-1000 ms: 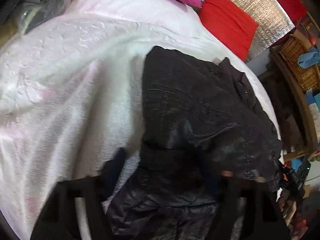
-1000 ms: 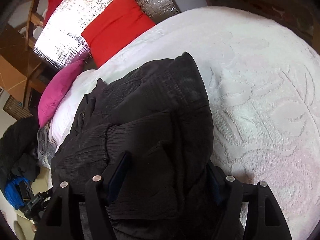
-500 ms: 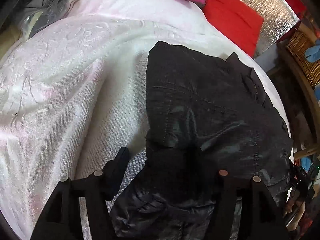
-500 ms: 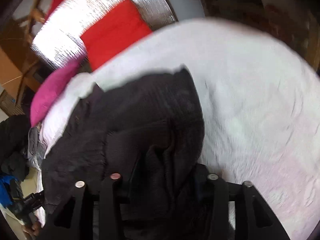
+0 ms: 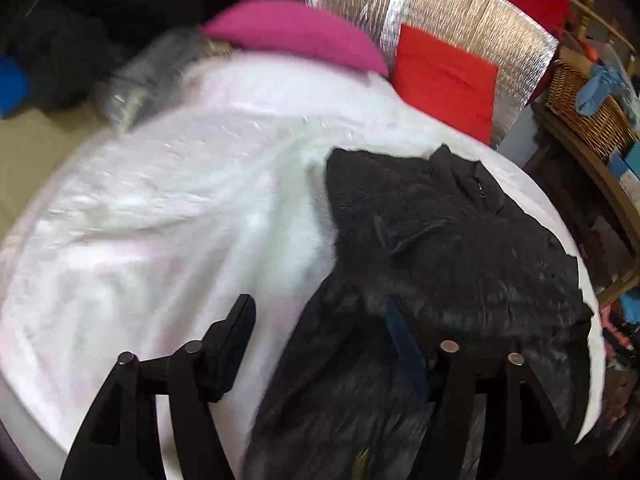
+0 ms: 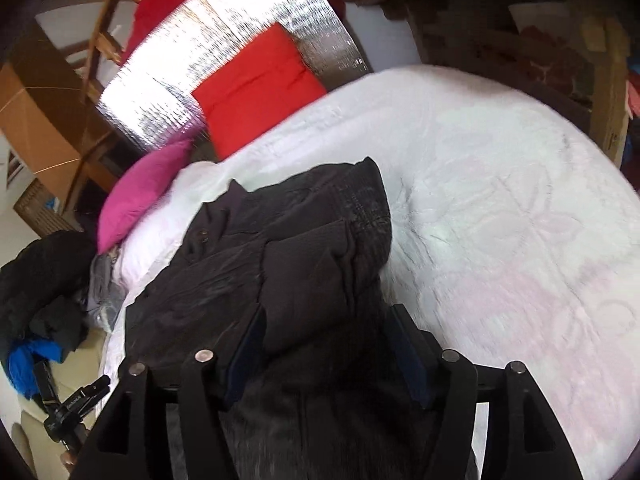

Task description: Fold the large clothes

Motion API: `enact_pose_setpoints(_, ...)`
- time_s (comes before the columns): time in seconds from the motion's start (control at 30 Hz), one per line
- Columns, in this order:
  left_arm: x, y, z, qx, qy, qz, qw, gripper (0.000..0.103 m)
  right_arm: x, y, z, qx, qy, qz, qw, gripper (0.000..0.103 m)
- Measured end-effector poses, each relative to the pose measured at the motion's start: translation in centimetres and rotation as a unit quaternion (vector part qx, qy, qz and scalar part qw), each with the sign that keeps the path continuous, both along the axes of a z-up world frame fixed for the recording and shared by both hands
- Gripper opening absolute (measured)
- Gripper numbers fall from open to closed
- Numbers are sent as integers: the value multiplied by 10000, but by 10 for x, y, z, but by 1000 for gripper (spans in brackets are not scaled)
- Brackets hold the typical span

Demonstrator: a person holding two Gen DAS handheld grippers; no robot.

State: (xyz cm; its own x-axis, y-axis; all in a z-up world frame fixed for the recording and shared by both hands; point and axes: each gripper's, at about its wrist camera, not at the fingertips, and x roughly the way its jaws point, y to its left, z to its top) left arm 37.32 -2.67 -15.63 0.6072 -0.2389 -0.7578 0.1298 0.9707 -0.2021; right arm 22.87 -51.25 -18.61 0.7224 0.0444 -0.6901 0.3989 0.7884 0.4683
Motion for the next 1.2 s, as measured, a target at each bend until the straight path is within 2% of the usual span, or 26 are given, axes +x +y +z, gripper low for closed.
enact_pose_setpoints(0.1, -55, 21, 0, 256, -372, 92, 9989, 73, -40, 11, 8, -117, -138, 77, 9998, 68)
enact_pose_setpoints(0.2, -97, 32, -14, 396, -349, -49, 9986, 73, -78, 23, 12, -228, -193, 118, 9995, 72)
enact_pose_setpoints(0.33, -147, 50, -37, 150, 80, -163, 9997, 73, -133, 38, 4, -238, -169, 231, 9993, 75)
enact_pose_setpoints(0.47, -177, 61, -61, -141, 714, -175, 9972, 73, -178, 53, -14, -140, 279, 466, 9984, 75)
enact_pose_setpoints(0.63, -196, 67, -96, -561, 1580, -121, 9858, 76, -214, 75, -44, -111, 991, 778, 9920, 75)
enact_pose_setpoints(0.73, -189, 67, -112, -771, 2023, -40, 9763, 76, -222, 81, -61, -46, 1297, 850, 9879, 75)
enact_pose_setpoints(0.9, -182, 64, -135, -931, 2342, -59, 9677, 76, -207, 86, -94, -118, 1858, 910, 9783, 75)
enact_pose_setpoints(1.0, -181, 64, -143, -993, 2391, -83, 9659, 74, -199, 85, -112, -144, 2067, 867, 9745, 75)
enact_pose_setpoints(1.03, -181, 63, -144, -1004, 2355, -91, 9666, 69, -196, 85, -116, -161, 2091, 839, 9742, 75)
enact_pose_setpoints(1.07, -180, 63, -143, -1064, 2291, -135, 9675, 52, -195, 85, -119, -144, 2071, 847, 9745, 75)
enact_pose_setpoints(1.1, -180, 61, -142, -1170, 2255, -247, 9669, 45, -194, 87, -119, -120, 2010, 882, 9755, 75)
enact_pose_setpoints(1.13, -180, 58, -140, -1157, 2218, -309, 9677, 41, -193, 88, -117, -128, 1898, 946, 9772, 74)
enact_pose_setpoints(1.17, -182, 55, -136, -1004, 2121, -364, 9714, 41, -193, 91, -113, -165, 1778, 1017, 9787, 65)
enact_pose_setpoints(1.2, -184, 53, -136, -943, 2097, -398, 9724, 41, -194, 94, -110, -199, 1695, 1082, 9794, 64)
